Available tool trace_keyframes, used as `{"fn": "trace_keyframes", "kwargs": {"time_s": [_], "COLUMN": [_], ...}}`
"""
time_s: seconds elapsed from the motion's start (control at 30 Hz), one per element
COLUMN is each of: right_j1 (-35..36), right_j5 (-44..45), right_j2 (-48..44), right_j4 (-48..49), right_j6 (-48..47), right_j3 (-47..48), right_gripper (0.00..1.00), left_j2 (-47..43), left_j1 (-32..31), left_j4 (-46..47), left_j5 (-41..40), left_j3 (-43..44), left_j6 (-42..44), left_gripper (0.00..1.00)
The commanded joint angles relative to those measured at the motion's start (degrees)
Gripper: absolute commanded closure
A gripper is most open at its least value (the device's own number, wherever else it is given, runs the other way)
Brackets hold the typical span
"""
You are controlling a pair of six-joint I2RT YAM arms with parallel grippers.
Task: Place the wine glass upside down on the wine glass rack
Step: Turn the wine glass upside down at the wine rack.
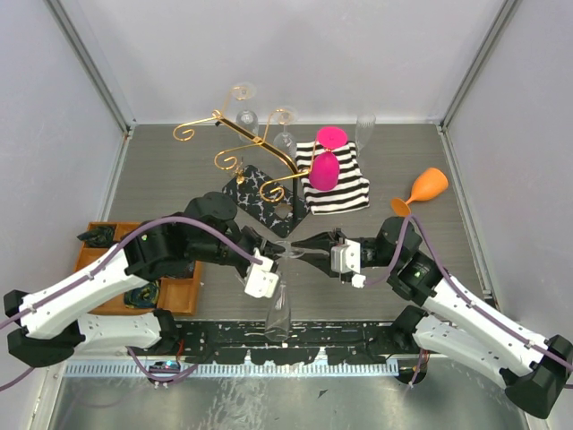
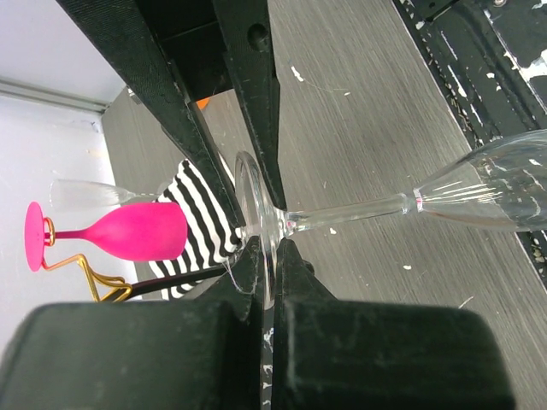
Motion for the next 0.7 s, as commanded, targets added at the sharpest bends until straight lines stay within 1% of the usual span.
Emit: {"fn": "trace_keyframes", "kwargs": {"time_s": [0.0, 0.07, 0.13, 0.17, 0.23, 0.37, 0.4, 0.43, 0.47, 0.53, 0.57, 0.63, 0.67], "right_j1": [0.1, 0.1, 0.2, 0.2, 0.2, 0.2, 0.2, 0.2, 0.3, 0.2, 0.1, 0.2, 0.2], "right_j5": [-2.4, -2.7, -2.2, -1.8, -0.7, 0.6, 1.3, 2.2, 3.2, 5.6, 6.9, 9.2, 10.4], "right_j2": [0.5, 0.8, 0.9, 0.9, 0.7, -0.6, -1.0, -1.5, -1.8, -2.6, -2.8, -3.3, -3.4], "right_j4": [2.0, 2.0, 2.0, 2.1, 2.3, 2.3, 2.3, 2.0, 1.6, 0.2, -0.6, -3.1, -4.2], "right_j6": [-0.3, -0.4, -0.6, -0.8, -0.9, -2.1, -2.8, -3.5, -4.3, -5.9, -6.8, -9.1, -9.9], "right_j3": [2.5, 2.6, 2.6, 2.5, 2.1, 1.4, 1.2, 1.2, 1.2, 1.5, 1.7, 2.8, 3.3], "right_gripper": [0.74, 0.83, 0.95, 0.99, 0.99, 0.99, 0.99, 0.99, 0.99, 0.99, 0.99, 0.99, 0.99], "left_j2": [0.1, 0.0, -0.3, -0.4, -0.5, -0.9, -1.4, -1.9, -2.7, -3.8, -4.3, -5.8, -6.8], "left_j1": [-0.4, -0.5, -0.5, -0.4, -0.4, -0.4, -0.4, -0.4, -0.4, -0.5, -0.5, -0.4, -0.4], "left_j4": [1.1, 1.6, 2.4, 3.1, 3.4, 4.8, 5.7, 6.7, 7.8, 9.1, 9.1, 9.1, 9.5], "left_j5": [-0.7, -0.7, -0.7, -0.6, -0.5, -1.0, -1.3, -1.8, -2.2, -2.8, -2.9, -3.3, -3.7], "left_j3": [1.5, 1.3, 0.8, 0.7, 0.6, 0.3, 0.0, -0.6, -1.2, -2.0, -2.2, -3.1, -3.9], "left_j6": [0.0, -0.1, -0.5, -0.8, -1.5, -3.6, -4.3, -5.2, -6.1, -8.4, -11.1, -15.0, -16.9], "left_gripper": [1.0, 1.0, 1.0, 1.0, 1.0, 0.78, 0.7, 0.58, 0.51, 0.48, 0.46, 0.36, 0.34]}}
